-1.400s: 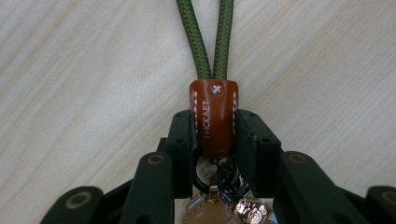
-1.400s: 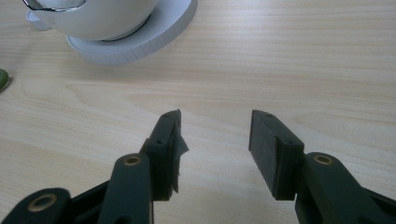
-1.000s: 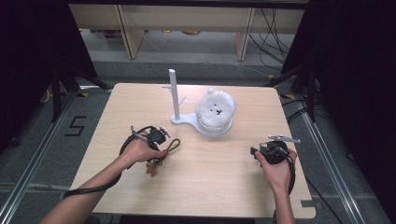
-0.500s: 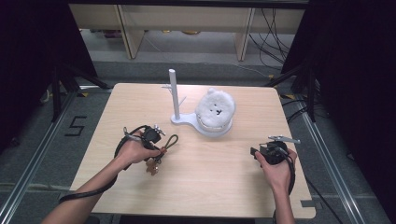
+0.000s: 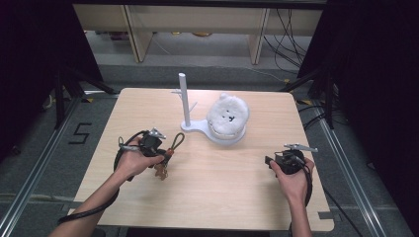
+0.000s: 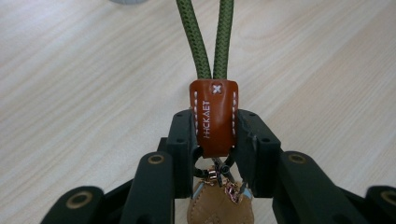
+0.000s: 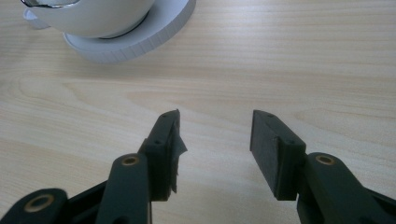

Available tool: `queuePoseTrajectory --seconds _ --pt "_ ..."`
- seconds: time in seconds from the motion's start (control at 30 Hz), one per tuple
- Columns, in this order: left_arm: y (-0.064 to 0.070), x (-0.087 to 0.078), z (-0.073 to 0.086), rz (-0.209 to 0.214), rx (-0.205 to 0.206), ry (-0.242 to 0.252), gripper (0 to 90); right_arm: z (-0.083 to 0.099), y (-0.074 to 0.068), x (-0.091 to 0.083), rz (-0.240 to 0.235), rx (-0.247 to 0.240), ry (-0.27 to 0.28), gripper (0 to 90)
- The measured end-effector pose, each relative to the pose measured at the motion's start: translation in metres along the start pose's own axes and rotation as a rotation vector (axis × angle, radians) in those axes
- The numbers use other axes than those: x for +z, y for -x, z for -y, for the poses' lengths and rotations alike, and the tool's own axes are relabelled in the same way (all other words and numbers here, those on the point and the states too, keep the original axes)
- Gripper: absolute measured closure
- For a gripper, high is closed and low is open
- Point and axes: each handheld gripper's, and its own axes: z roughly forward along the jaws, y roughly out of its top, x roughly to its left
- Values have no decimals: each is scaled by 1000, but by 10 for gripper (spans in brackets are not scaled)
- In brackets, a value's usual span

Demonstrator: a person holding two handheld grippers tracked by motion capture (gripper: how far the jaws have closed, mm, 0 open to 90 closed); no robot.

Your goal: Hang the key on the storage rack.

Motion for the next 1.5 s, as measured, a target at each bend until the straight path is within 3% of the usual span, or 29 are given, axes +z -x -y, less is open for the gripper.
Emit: queuePoseTrajectory --seconds 0.2,0.5,0.57,0.6,0.63,0.77,0.8,0.97,1.07,1.17,1.27,1.4,1.5 --pt "-3 -8 0 3 -6 56 676 0 -1 -2 -4 7 -13 533" --pt "-8 -14 3 -32 -29 152 677 0 -1 -3 -1 4 -6 528" --pt "-10 -16 4 -27 -26 167 677 1 -1 0 -28 12 8 528" --pt "-10 -17 4 -38 -34 185 677 1 -4 -1 -19 50 2 527" --pt "-11 -18 4 -29 -36 186 677 1 0 -1 -31 3 7 527" --pt "-14 -21 4 -39 -51 220 678 1 0 -1 -29 6 8 527" --pt "-13 -22 3 -43 -76 259 678 1 0 -1 -26 10 3 527" --pt "-15 -25 2 -39 -81 296 678 1 -1 -1 -21 10 3 527" --pt "-15 -28 1 -44 -104 361 678 1 -1 -1 -21 10 3 527" --pt "-17 -30 0 -55 -93 373 678 1 -1 -1 -20 7 3 526" --pt "-17 -32 -1 -55 -115 406 679 1 -1 0 -9 7 5 526" --pt "-19 -33 -2 -50 -113 426 678 1 -2 0 -2 12 -1 527" --pt "-19 -34 -3 -51 -111 426 678 1 -1 0 -17 12 4 527"
